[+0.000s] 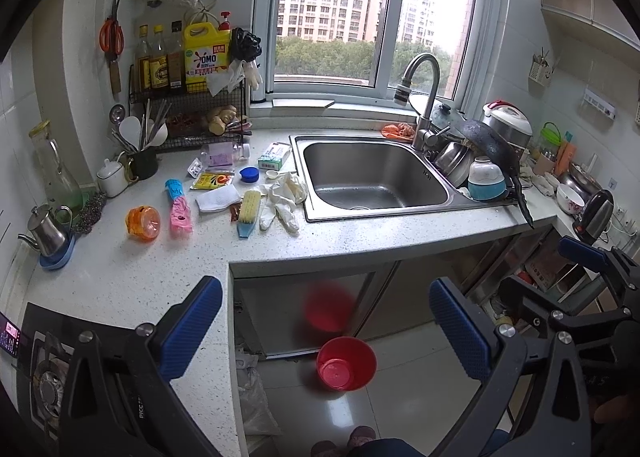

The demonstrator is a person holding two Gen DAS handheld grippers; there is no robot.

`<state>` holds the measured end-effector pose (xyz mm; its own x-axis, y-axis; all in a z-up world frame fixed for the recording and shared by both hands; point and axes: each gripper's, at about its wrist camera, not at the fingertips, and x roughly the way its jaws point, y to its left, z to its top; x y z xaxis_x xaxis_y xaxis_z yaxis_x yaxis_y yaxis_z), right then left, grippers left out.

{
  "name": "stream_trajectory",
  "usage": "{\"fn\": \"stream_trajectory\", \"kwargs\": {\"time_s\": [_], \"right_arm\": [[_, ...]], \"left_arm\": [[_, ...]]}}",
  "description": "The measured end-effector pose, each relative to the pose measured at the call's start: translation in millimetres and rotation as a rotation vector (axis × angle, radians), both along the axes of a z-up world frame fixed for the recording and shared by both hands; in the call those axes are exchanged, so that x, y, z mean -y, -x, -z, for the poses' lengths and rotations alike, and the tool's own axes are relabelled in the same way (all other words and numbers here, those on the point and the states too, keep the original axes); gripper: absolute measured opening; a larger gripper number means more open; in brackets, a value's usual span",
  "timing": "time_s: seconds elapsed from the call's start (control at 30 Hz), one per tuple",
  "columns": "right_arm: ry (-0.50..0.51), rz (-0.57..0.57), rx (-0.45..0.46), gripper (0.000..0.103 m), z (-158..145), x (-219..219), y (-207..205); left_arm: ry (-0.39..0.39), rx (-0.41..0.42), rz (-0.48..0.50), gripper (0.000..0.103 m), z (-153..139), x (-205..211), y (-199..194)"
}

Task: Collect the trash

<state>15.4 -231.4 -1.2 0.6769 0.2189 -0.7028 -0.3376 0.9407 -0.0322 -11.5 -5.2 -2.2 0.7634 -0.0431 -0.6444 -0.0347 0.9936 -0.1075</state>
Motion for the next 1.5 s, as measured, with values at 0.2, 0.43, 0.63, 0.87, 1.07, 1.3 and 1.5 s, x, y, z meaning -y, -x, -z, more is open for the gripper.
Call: {"fn": "stream_trajectory", "kwargs": {"time_s": [0.2,0.43,0.63,0.87,1.07,1.3,1.5], "right_arm": [[-0.001,-0.002,-0.001,0.103,-1,0,-1],[-0.021,-0.005,-0.012,0.103,0,1,-2],[-0.028,-0.015,-0.018,0.103,-1,3,-6],[-0.028,-0.033,-0.025,0.103,0,2,-17],[-0.042,-0.051,-0.036,0.103,4,2,-34],[-0.042,-0.098,-0.077,0.103,9,0,-69],[-0.034,-0.154,-0.098,0.103,13,-14,-102]], "left_arm": [[0.001,-0.002,-0.001,0.103,0,0,0],[-0.015,-0.009,-0.007,0.103,-3,2,-3],[-0.014,-0.014,-0.006,0.103,-2,5,-5],[-0.014,-0.025,-0.022,0.103,0,6,-17],[-0.012,-0.031,-0.038,0.103,2,8,-36],[-0.003,-0.067,-0.058,0.103,6,9,-75],[-0.016,-0.123,-0.083,0.103,14,-5,-109]]}}
